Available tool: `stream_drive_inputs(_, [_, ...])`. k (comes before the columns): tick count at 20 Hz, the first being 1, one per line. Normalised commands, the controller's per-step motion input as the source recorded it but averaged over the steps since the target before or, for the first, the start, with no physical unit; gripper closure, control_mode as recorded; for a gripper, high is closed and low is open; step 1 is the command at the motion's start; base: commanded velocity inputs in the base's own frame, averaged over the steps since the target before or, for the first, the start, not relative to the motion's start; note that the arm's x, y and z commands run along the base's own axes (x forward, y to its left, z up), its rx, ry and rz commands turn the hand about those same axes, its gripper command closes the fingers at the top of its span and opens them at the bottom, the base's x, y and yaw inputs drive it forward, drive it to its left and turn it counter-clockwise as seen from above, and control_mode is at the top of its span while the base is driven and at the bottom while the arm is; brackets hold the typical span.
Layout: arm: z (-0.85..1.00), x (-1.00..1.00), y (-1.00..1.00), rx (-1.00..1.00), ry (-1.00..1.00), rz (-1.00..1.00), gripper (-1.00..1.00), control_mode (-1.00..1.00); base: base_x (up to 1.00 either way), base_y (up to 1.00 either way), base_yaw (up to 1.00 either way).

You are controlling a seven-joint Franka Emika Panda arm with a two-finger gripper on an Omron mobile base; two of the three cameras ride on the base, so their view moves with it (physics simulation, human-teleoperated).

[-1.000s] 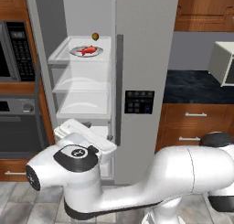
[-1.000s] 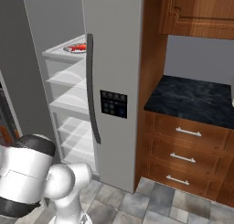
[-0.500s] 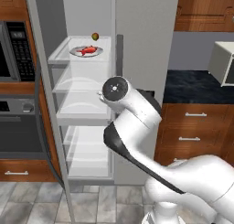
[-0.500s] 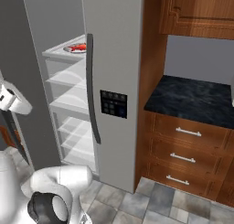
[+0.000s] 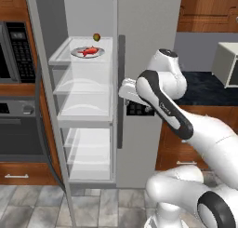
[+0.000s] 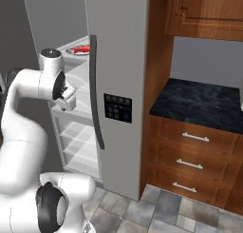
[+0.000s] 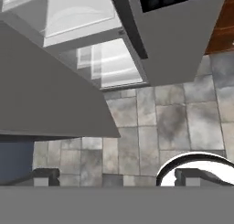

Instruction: Retrieve the fish from the fridge and place it on the saucepan with marinade on the stove.

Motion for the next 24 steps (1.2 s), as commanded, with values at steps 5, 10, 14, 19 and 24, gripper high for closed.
stream_drive_inputs(5, [0.0, 0.88, 0.03, 0.29, 0.59, 0.4, -1.0, -1.0, 0.0, 0.0, 0.0])
stream_drive_inputs(10, [-0.19, 0.72, 0.48, 0.26, 0.45, 0.26, -1.0, -1.0, 0.0, 0.0, 0.0])
stream_drive_inputs(14, [-0.67, 0.49, 0.81, 0.21, 0.14, 0.15, -1.0, -1.0, 0.0, 0.0, 0.0])
stream_drive_inputs(19, [-0.82, 0.22, 0.84, 0.12, 0.0, 0.08, -1.0, -1.0, 0.0, 0.0, 0.0])
stream_drive_inputs(24, [-0.69, 0.2, 0.9, 0.09, -0.05, 0.0, -1.0, -1.0, 0.0, 0.0, 0.0])
